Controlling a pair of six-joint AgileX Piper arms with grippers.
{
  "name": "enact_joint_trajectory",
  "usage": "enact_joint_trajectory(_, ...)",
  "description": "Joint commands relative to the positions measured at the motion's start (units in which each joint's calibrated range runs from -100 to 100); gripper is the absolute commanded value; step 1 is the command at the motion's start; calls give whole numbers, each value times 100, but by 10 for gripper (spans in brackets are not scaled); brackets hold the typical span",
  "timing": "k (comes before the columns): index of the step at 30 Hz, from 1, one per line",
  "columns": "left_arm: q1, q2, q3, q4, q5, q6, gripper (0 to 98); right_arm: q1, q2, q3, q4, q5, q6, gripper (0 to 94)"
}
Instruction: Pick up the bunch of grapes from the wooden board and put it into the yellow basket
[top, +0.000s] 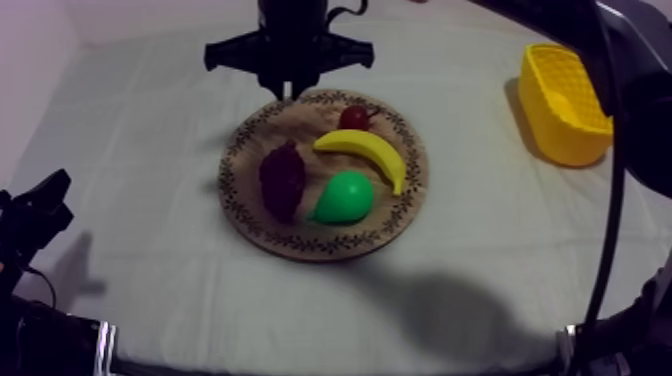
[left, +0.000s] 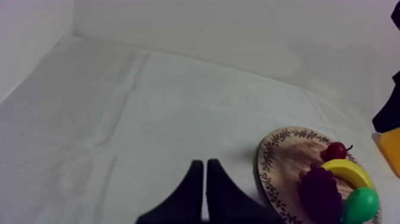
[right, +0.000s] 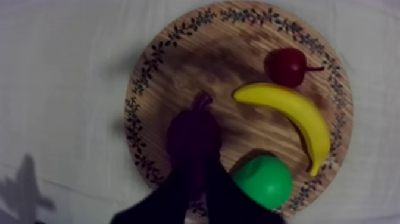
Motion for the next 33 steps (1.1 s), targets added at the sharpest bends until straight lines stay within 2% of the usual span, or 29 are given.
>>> enact_joint_trajectory(1, 0, 0, -2, -4, -5, -1, 1, 2, -37, 66, -57, 15, 15, 277)
enact_joint_trajectory(7, 0, 0, -2, -4, -5, -1, 1, 7, -150, 178, -219, 10, 77, 515)
enact_joint_trajectory(11, 0, 0, -2, -4, -5, -1, 1, -17, -168, 258, -377, -1, 186, 715)
enact_joint_trajectory(14, 0, 0, -2, -4, -5, -1, 1, -42, -162, 363, -488, -15, 205, 791)
enact_joint_trajectory(23, 0, 0, -2, -4, -5, -1, 1, -111, 154, 691, -818, -347, 322, 804)
enact_joint_trajectory(33, 0, 0, -2, -4, -5, -1, 1, -87, 777, 852, -1041, -1166, 467, 724)
